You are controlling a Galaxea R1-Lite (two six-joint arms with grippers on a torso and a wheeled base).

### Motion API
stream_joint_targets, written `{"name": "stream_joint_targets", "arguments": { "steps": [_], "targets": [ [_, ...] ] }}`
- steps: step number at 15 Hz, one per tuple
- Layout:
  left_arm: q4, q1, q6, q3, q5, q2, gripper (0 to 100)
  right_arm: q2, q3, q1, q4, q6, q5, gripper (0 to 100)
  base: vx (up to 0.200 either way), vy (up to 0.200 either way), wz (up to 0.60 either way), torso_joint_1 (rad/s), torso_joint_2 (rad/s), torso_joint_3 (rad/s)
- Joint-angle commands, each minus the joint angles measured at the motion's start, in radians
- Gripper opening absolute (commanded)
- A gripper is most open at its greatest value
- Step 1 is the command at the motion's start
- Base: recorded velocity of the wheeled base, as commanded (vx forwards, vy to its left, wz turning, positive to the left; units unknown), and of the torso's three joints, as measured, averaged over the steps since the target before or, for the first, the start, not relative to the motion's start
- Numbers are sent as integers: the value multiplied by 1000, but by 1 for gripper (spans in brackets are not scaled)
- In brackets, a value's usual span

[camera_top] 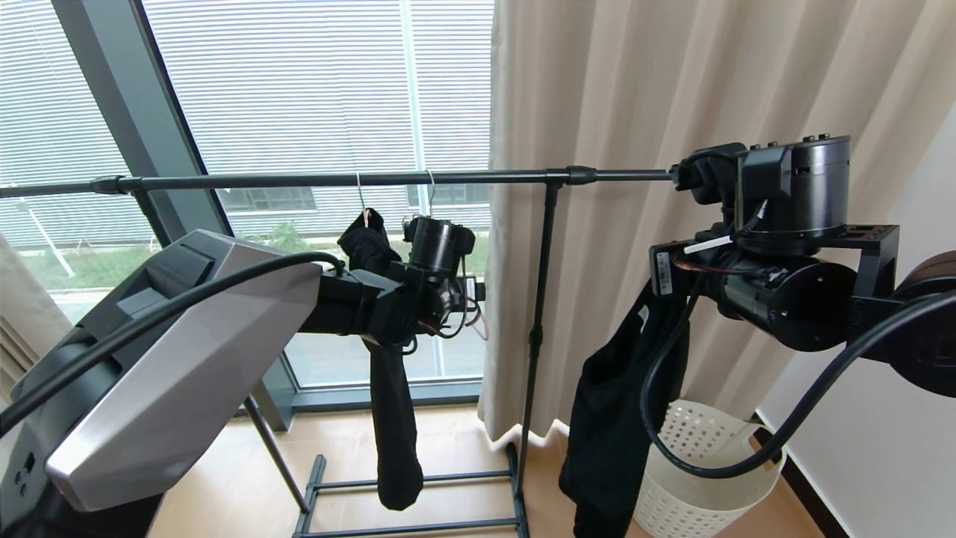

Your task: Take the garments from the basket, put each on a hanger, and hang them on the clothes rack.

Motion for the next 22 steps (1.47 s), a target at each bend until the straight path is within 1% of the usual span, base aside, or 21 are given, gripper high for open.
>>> {"name": "stream_joint_targets", "arguments": {
  "steps": [1, 6, 8, 10, 13, 18, 22],
  "targets": [
    [0, 9, -2, 4, 1, -1, 100, 1, 0, 1, -1, -1, 0, 0, 0, 0, 0, 0, 0, 0],
    [-2, 25, 1, -8, 15, -3, 100, -1, 0, 1, -1, -1, 0, 0, 0, 0, 0, 0, 0, 0],
    [-2, 26, 1, -50, 27, 2, 100, 2, 0, 2, -1, 1, 0, 0, 0, 0, 0, 0, 0, 0],
    [-2, 29, 1, -60, 34, 2, 100, 1, 0, 1, -1, 1, 0, 0, 0, 0, 0, 0, 0, 0],
    [0, 44, 1, -51, 40, -3, 100, 1, -2, 1, -1, 1, 0, 0, 0, 0, 0, 0, 0, 0],
    [-2, 57, 1, 6, 50, -7, 100, -1, -2, 1, -1, 1, 0, 0, 0, 0, 0, 0, 0, 0],
    [-5, 57, 7, 6, 50, -16, 100, -1, -2, 1, -1, 1, 0, 0, 0, 0, 0, 0, 0, 0]
  ]
}}
